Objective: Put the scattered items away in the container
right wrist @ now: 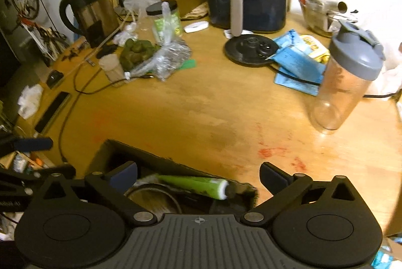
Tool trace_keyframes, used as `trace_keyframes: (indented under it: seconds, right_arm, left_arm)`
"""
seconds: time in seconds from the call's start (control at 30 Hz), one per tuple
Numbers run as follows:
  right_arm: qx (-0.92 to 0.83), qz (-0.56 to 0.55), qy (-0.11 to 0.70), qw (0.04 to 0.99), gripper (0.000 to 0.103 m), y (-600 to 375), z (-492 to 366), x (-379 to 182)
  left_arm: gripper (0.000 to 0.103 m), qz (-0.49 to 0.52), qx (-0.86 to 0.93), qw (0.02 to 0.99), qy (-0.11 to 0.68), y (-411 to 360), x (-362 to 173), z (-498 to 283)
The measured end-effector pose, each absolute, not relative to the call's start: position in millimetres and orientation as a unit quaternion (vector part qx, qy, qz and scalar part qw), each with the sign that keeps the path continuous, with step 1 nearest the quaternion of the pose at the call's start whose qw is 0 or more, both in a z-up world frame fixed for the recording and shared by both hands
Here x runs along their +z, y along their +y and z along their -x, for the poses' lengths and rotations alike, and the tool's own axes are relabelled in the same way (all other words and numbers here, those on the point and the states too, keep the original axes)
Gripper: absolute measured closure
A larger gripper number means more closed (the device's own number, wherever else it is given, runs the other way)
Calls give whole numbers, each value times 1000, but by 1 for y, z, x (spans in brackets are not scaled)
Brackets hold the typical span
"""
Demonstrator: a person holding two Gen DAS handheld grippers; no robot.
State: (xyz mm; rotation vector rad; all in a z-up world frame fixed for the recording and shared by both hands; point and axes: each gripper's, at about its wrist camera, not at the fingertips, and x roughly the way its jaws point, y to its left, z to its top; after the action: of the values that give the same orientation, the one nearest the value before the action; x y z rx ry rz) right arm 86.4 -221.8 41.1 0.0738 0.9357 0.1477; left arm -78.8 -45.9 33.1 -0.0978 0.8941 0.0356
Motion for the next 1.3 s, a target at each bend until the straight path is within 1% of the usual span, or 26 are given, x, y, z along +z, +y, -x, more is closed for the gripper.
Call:
trace_keyframes:
  seconds: [0.1,0.23,0.3,0.33,0.67,0.73,0.8,0.9,0.93,1.07,1.2,1.3]
  right_arm:
    - [66,-30,452,889,0,-225,-84,41]
    - [82,-48,461,882,1,-228,-84,36]
    - [89,-60,469,877,6,-228,-85,31]
    - [93,-64,473,874,7,-228,-86,28]
    - [109,-90,507,850,8,-215,-106,-6]
    - [123,-97,512,845,8,-212,-109,-10]
    - [124,-101,513,843,8,-211,-109,-11]
    - [119,-95,511,846,8,-212,-107,-4]
    - [115,-92,509,848,7,-213,-106,-1]
    - [93,-82,506,854,0,-218,-102,14]
    - [56,-72,513,854,0,-227,-98,24]
    - [26,-70,528,846,0,-237,-95,26]
  left_arm:
    - [31,60,25,900,431,-46,35,75]
    - [29,68,28,900,430,-44,36,72]
    - [29,68,28,899,432,-44,36,72]
    - [29,67,28,899,433,-44,37,72]
    - [28,72,62,890,446,-35,36,80]
    - [22,74,66,889,447,-34,37,80]
    - [20,73,70,889,447,-34,37,80]
    - [9,63,91,881,459,-35,37,77]
    - [8,63,97,880,461,-34,37,76]
    - [5,65,117,872,470,-31,39,71]
    - [0,53,127,874,466,-35,43,64]
    - [0,53,129,870,473,-38,42,56]
